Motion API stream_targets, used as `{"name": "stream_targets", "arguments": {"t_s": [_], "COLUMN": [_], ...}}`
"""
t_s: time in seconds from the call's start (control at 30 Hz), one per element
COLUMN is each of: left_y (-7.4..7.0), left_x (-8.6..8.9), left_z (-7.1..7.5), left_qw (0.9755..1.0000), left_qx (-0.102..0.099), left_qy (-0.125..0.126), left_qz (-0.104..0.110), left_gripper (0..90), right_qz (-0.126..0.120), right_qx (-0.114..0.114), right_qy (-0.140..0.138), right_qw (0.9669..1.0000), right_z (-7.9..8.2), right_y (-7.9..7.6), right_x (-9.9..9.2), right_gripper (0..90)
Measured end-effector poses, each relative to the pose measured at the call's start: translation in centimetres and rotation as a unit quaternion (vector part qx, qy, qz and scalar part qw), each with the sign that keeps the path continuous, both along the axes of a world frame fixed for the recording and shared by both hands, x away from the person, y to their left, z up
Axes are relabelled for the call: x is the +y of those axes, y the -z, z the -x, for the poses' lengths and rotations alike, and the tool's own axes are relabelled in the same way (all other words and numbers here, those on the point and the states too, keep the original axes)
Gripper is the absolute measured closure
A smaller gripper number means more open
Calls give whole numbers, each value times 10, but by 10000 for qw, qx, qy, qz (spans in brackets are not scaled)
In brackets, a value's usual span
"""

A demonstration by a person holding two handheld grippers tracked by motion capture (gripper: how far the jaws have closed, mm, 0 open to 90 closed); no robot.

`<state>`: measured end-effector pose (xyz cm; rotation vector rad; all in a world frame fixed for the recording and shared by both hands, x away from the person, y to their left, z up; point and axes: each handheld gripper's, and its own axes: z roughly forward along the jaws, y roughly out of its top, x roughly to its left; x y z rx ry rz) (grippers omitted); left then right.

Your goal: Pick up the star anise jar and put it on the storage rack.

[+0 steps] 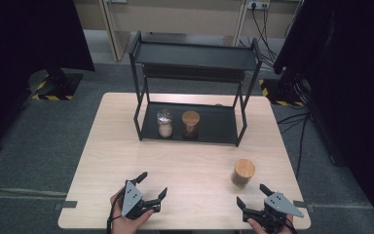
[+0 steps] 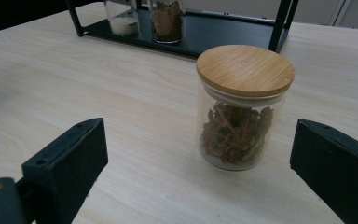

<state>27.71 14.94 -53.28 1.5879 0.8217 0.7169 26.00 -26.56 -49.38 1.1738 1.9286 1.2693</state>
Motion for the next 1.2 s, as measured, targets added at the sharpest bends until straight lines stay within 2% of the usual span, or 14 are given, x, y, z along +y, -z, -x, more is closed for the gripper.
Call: {"name": "stream_targets", "arguments": {"t_s": [0.2,0.37,0.57,0.9,1.2], "left_y": [0,0,0,0,0], "left_x": [0,0,0,0,0], "left_z": [0,1,1,1,1], "left_qw": [10000,10000,10000,10000,10000], "left_qx": [-9,-8,-20,-13,-1], "left_qy": [2,4,12,13,16], "left_qz": [1,13,5,11,14], "left_gripper": [116,116,116,116,116], "right_qz": [53,97,186,271,265], "right_qx": [-27,-22,16,96,167], "right_qy": [148,183,233,227,76], "right_qw": [9999,9998,9996,9993,9995], "right_z": [-20,-39,-54,-70,-79], "right_y": [-1,-1,2,7,11], "right_x": [-2,0,2,2,3], "right_gripper": [46,51,71,131,195]}}
